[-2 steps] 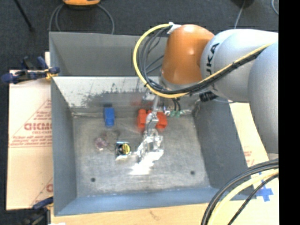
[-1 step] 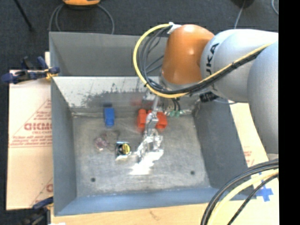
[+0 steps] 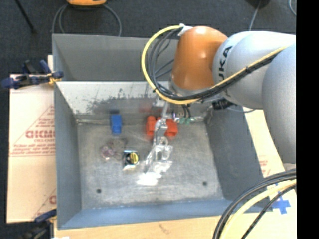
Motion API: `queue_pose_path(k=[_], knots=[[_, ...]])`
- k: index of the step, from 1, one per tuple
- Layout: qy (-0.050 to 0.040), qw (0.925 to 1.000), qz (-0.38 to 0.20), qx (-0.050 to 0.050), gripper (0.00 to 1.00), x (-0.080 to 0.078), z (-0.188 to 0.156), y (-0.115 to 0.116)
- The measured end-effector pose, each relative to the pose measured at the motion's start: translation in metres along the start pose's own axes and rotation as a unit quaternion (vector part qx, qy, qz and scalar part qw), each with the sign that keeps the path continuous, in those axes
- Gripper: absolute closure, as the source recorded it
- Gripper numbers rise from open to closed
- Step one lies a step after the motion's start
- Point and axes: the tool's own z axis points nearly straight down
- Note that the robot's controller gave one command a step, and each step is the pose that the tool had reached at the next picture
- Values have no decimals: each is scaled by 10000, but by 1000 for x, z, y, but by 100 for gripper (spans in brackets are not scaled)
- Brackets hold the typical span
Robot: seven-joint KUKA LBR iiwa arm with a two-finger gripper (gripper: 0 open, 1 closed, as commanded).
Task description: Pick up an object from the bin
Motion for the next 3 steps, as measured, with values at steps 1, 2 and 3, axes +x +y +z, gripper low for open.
queue_pose_path(k=[1, 2, 3], knots=[[-3, 10000, -49, -10, 0, 0, 0, 0], [-6, 9999, -109, -11, 0, 0, 0, 1], [-2, 10000, 19, -4, 0, 0, 0, 0]])
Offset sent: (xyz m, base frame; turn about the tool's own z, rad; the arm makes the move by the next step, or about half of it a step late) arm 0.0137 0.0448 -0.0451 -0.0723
